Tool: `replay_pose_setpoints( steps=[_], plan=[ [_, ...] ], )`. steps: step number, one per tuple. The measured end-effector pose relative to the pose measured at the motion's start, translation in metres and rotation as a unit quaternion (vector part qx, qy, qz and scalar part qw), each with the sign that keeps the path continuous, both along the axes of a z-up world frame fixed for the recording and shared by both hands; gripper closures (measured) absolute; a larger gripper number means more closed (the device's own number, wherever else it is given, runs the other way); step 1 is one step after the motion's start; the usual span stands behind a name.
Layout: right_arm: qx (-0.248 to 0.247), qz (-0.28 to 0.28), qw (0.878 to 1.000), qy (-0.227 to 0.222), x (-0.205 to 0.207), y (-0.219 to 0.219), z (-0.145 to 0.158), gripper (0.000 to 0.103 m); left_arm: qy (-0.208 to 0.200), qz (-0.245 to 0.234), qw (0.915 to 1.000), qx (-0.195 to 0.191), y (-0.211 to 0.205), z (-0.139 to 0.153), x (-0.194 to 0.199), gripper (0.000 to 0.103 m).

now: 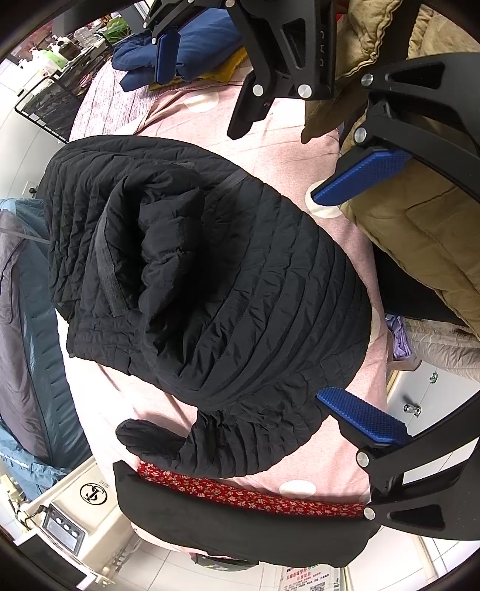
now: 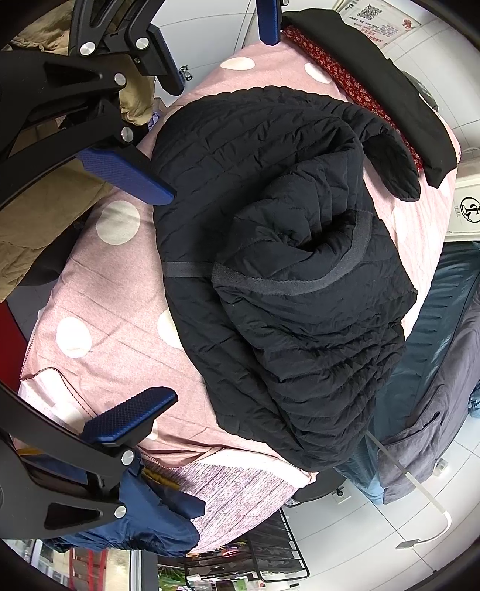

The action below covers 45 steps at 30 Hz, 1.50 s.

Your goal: Fold large clothes

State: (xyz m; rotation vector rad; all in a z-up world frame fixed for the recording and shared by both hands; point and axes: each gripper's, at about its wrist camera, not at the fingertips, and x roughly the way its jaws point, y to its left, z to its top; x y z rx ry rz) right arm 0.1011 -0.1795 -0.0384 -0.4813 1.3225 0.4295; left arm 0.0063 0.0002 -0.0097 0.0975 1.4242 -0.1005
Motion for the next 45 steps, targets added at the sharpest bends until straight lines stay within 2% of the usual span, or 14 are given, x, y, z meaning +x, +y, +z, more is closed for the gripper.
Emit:
replay_pose_setpoints(
  steps=[15, 20, 26, 29, 32, 36, 39, 43, 45],
  plan=[
    [-0.001, -0.003, 1.000, 0.002, 0.003, 0.000, -0.001, 0.006, 0.005, 0.004, 1.0000, -0.005, 0.002, -0.003, 0.002, 0.006],
    [0.000, -0.003, 1.000, 0.001, 0.005, 0.000, -0.002, 0.006, 0.002, 0.021, 0.9997, -0.016, 0.011, -0.004, 0.007, 0.006],
    [0.035, -0.021, 0.999, -0.015, 0.028, -0.009, 0.005, 0.006, -0.038, 0.084, 0.9949, -0.040, 0.058, 0.001, 0.025, 0.006],
    [0.064, -0.042, 0.997, -0.017, 0.055, -0.016, 0.009, 0.006, -0.037, 0.139, 0.9887, -0.041, 0.099, -0.007, 0.036, 0.006],
    [0.096, -0.060, 0.994, -0.011, 0.087, -0.014, 0.013, 0.006, -0.021, 0.204, 0.9771, -0.057, 0.144, -0.022, 0.042, 0.006],
    [0.127, -0.051, 0.991, 0.005, 0.134, 0.020, 0.014, 0.006, -0.010, 0.278, 0.9570, -0.081, 0.199, -0.050, 0.052, 0.006],
    [0.131, -0.021, 0.991, 0.018, 0.164, 0.062, 0.010, 0.006, -0.013, 0.309, 0.9476, -0.079, 0.232, -0.078, 0.065, 0.006],
    [0.114, 0.021, 0.992, 0.041, 0.214, 0.140, -0.019, 0.006, -0.008, 0.322, 0.9445, -0.066, 0.258, -0.114, 0.092, 0.006],
    [0.090, 0.028, 0.995, 0.038, 0.238, 0.170, -0.042, 0.006, -0.011, 0.314, 0.9468, -0.069, 0.267, -0.133, 0.109, 0.006]
  ],
)
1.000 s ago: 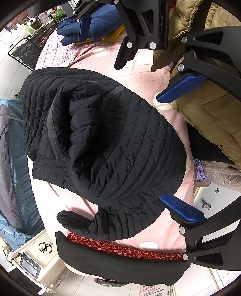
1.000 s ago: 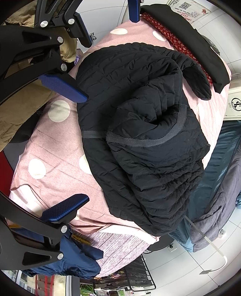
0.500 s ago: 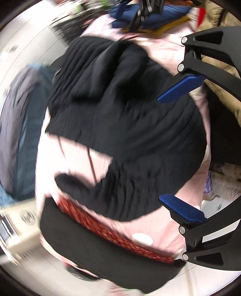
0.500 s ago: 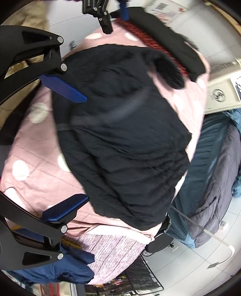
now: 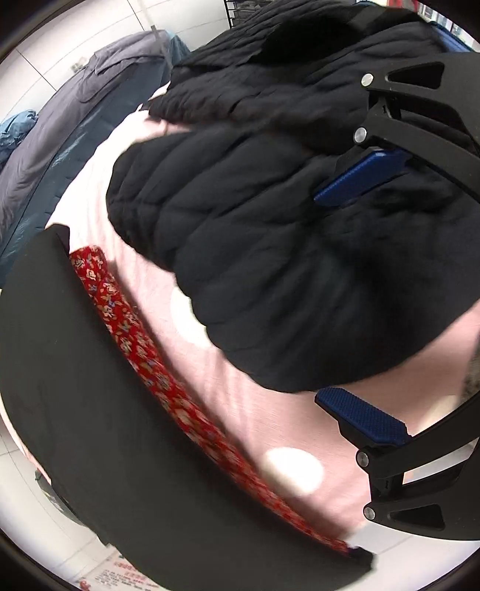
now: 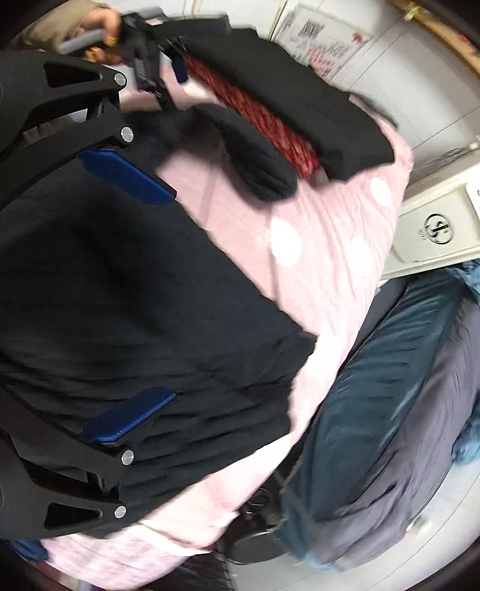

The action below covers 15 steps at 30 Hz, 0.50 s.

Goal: Fold large clothes
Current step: 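Grasp the black jacket with the left tool while the right tool grasps it too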

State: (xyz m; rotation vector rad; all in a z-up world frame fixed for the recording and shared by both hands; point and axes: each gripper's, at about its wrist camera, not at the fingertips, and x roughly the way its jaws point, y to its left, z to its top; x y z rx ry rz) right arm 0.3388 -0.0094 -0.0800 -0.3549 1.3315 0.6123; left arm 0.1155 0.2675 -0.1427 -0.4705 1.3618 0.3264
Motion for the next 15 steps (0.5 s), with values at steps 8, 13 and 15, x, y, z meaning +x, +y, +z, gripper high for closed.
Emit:
replay_pose_setpoints(
  steps=[8, 13, 15],
  plan=[
    [-0.095, -0.062, 0.989, 0.093, 0.049, 0.046, -0.149, 0.022, 0.003, -0.049, 0.9975, -0.050, -0.019, -0.047, 0.015, 0.023],
    [-0.057, -0.005, 0.998, 0.027, 0.008, 0.040, -0.129, 0.085, 0.023, -0.102, 0.9945, -0.005, -0.051, -0.050, 0.015, 0.068],
    [-0.029, -0.011, 0.999, 0.012, -0.003, 0.023, -0.106, 0.089, 0.014, -0.115, 0.9933, -0.006, -0.061, -0.040, 0.016, 0.092]
  ],
)
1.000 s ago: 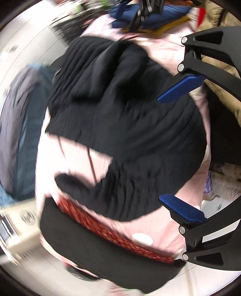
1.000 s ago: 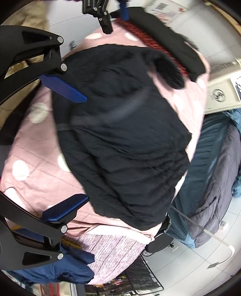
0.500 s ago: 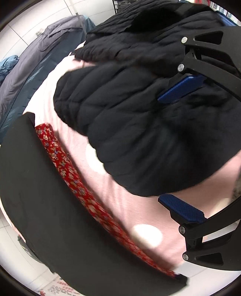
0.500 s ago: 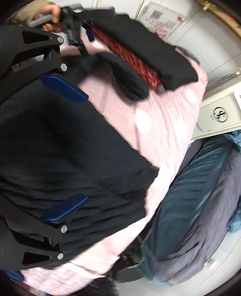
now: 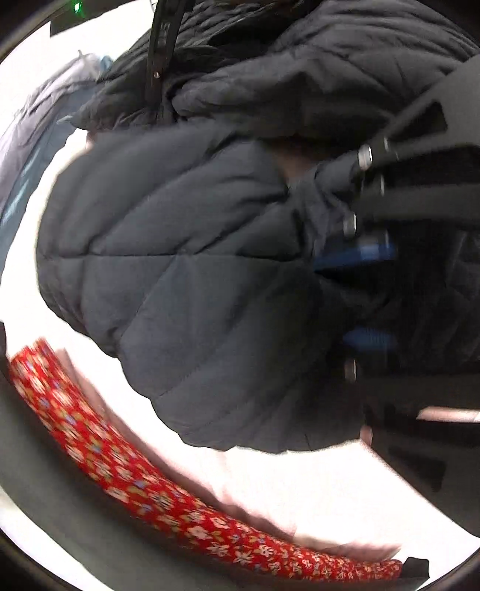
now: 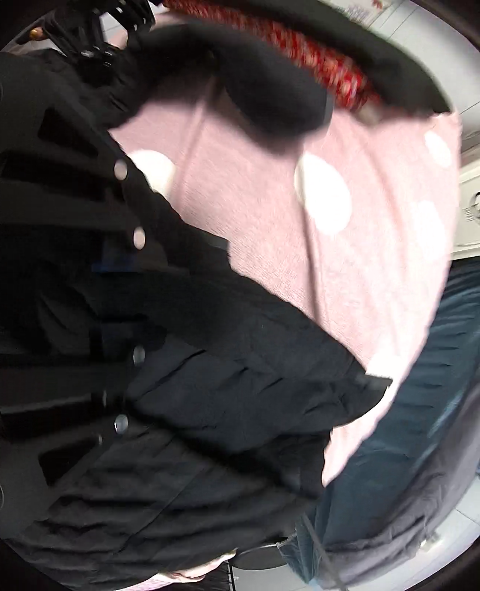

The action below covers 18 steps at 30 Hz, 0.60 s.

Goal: Fold large clothes
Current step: 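Grasp the black jacket with the left tool while the right tool grasps it too, then lift the black jacket with both tools and shake it out over the bed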

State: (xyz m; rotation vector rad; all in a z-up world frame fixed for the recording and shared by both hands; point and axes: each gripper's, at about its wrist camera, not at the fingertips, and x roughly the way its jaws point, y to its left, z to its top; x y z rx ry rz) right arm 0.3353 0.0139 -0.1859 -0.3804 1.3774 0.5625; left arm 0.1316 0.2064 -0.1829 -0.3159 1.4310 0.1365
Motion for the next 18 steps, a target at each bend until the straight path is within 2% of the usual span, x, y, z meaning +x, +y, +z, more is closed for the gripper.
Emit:
replay_pose_setpoints(
  steps=[3, 6, 8, 10, 11, 12, 13, 15, 17, 18],
  plan=[
    [0.058, -0.051, 0.997, -0.011, -0.007, -0.045, 0.044, 0.091, -0.018, -0.021, 0.9996, -0.009, -0.012, 0.021, 0.010, 0.098],
    [0.098, -0.110, 0.989, -0.030, -0.011, -0.102, 0.094, 0.092, -0.075, -0.038, 0.9964, 0.003, -0.026, 0.070, 0.028, 0.099],
    [0.119, -0.126, 0.982, -0.073, -0.017, -0.139, 0.139, 0.093, -0.122, -0.041, 0.9915, 0.015, -0.031, 0.109, 0.043, 0.099],
    [0.121, -0.129, 0.973, -0.147, -0.023, -0.171, 0.194, 0.094, -0.189, -0.053, 0.9800, 0.033, -0.041, 0.165, 0.062, 0.100],
    [0.126, -0.135, 0.967, -0.177, -0.023, -0.183, 0.223, 0.094, -0.221, -0.059, 0.9729, 0.034, -0.047, 0.194, 0.071, 0.100],
    [0.144, -0.145, 0.957, -0.207, -0.028, -0.203, 0.257, 0.095, -0.266, -0.069, 0.9609, 0.036, -0.055, 0.234, 0.079, 0.100],
    [0.165, -0.156, 0.946, -0.233, -0.031, -0.226, 0.291, 0.095, -0.297, -0.077, 0.9511, 0.039, -0.062, 0.262, 0.083, 0.100],
    [0.194, -0.172, 0.922, -0.290, -0.054, -0.259, 0.349, 0.095, -0.367, -0.093, 0.9240, 0.053, -0.082, 0.326, 0.088, 0.100],
    [0.224, -0.180, 0.887, -0.360, -0.090, -0.290, 0.412, 0.095, -0.444, -0.096, 0.8896, 0.048, -0.092, 0.399, 0.080, 0.100],
    [0.235, -0.183, 0.875, -0.381, -0.103, -0.302, 0.431, 0.095, -0.469, -0.095, 0.8770, 0.045, -0.097, 0.421, 0.075, 0.100]
  ],
)
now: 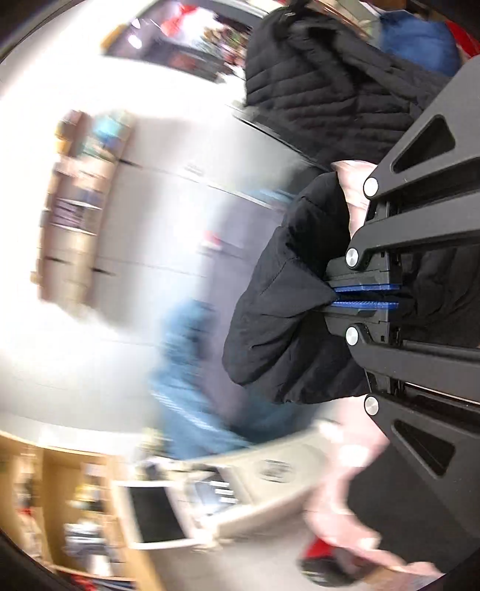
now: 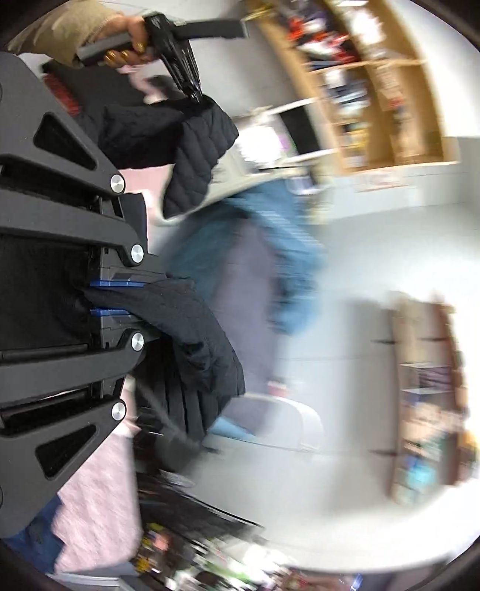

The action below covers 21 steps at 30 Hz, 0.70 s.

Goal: Fold large clothes
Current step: 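Lift the black jacket with both tools and shake it out over the bed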

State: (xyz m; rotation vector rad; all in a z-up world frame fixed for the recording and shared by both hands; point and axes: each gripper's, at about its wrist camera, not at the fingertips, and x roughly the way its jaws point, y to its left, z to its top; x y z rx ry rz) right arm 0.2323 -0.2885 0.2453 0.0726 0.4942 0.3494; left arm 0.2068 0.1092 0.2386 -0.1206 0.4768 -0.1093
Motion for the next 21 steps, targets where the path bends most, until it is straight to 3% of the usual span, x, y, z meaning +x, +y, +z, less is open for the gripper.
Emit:
replay_pose_setpoints(
  steps=[2, 5, 8, 9, 11, 14, 15, 17, 18, 20, 21],
  plan=[
    [0.046, -0.004, 0.999, -0.022, -0.027, -0.033, 0.040, 0.095, -0.066, -0.012, 0.9977, -0.005, -0.007, 0.056, -0.017, 0.100],
    [0.134, 0.051, 0.990, 0.018, -0.045, -0.063, 0.045, 0.095, -0.095, -0.010, 0.9954, -0.009, -0.005, 0.084, -0.028, 0.100],
    [0.164, 0.122, 0.972, 0.118, -0.051, -0.061, 0.000, 0.095, -0.051, 0.010, 0.9985, -0.017, 0.026, 0.059, -0.028, 0.100],
    [0.156, 0.147, 0.965, 0.154, -0.053, -0.053, -0.019, 0.095, -0.017, 0.029, 0.9993, -0.017, 0.039, 0.034, -0.028, 0.100],
    [0.128, 0.198, 0.939, 0.251, -0.058, -0.017, -0.079, 0.095, 0.040, 0.070, 0.9967, -0.011, 0.065, -0.003, -0.037, 0.099],
    [0.081, 0.232, 0.900, 0.361, -0.074, 0.039, -0.167, 0.095, 0.143, 0.156, 0.9765, -0.042, 0.119, -0.086, -0.055, 0.100],
    [0.063, 0.246, 0.884, 0.393, -0.079, 0.058, -0.194, 0.094, 0.180, 0.195, 0.9630, -0.048, 0.145, -0.116, -0.066, 0.100],
    [0.057, 0.249, 0.851, 0.458, -0.083, 0.087, -0.246, 0.088, 0.220, 0.238, 0.9444, -0.055, 0.179, -0.154, -0.081, 0.100],
    [0.064, 0.248, 0.826, 0.502, -0.083, 0.100, -0.272, 0.086, 0.243, 0.263, 0.9325, -0.051, 0.193, -0.177, -0.091, 0.100],
    [0.061, 0.254, 0.782, 0.566, -0.086, 0.124, -0.309, 0.061, 0.268, 0.291, 0.9165, -0.059, 0.216, -0.202, -0.107, 0.100],
    [0.053, 0.258, 0.773, 0.577, -0.089, 0.135, -0.319, 0.034, 0.276, 0.304, 0.9096, -0.067, 0.228, -0.216, -0.115, 0.100]
  ],
)
